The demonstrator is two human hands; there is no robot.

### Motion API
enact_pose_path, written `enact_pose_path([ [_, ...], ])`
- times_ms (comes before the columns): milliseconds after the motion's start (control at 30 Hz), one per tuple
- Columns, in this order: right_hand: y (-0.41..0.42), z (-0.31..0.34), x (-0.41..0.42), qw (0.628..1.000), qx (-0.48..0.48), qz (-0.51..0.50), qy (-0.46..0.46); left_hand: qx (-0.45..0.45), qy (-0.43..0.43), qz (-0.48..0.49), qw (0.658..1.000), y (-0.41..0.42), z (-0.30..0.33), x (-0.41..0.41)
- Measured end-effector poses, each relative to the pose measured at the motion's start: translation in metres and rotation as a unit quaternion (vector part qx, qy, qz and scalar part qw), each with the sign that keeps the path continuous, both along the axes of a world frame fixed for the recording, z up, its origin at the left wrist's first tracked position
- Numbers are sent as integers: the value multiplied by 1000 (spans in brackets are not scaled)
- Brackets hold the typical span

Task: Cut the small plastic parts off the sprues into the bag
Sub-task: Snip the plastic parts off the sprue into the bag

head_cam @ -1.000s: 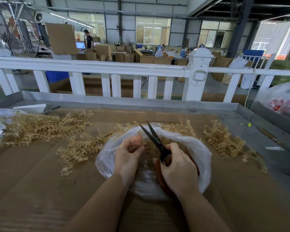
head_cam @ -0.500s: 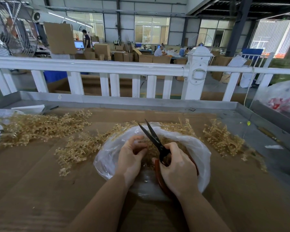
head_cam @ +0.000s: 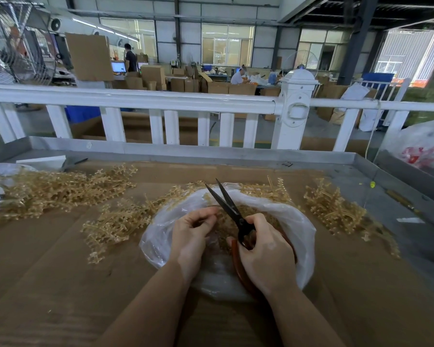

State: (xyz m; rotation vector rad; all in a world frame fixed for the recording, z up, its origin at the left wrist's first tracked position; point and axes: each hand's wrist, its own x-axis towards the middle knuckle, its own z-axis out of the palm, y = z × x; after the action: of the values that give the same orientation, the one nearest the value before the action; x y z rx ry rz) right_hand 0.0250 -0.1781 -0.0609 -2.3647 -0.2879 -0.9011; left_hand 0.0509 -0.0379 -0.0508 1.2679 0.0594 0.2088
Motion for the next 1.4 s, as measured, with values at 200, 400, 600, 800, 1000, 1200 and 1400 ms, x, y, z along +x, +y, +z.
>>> enact_pose_path([
  [200,0,-1,-1,1000,-3,23,15,-75,19,11,997,6,-4,5],
  [400,1,0,-1,997,-49,40,41,-180,19,12,983,8,-1,8],
  [600,1,2,-2,990,-103,49,86,-218,11,9,976,11,-3,9],
  [800,1,3,-2,988,-109,54,92,-192,7,23,981,9,-4,11],
  [1000,1,2,-2,990,-104,55,84,-140,-6,34,990,7,-4,11],
  [1200,1,4,-1,992,-83,65,75,-152,-18,43,987,6,-3,11],
  [1400,3,4,-1,992,-93,61,60,-161,-37,20,986,6,-2,7],
])
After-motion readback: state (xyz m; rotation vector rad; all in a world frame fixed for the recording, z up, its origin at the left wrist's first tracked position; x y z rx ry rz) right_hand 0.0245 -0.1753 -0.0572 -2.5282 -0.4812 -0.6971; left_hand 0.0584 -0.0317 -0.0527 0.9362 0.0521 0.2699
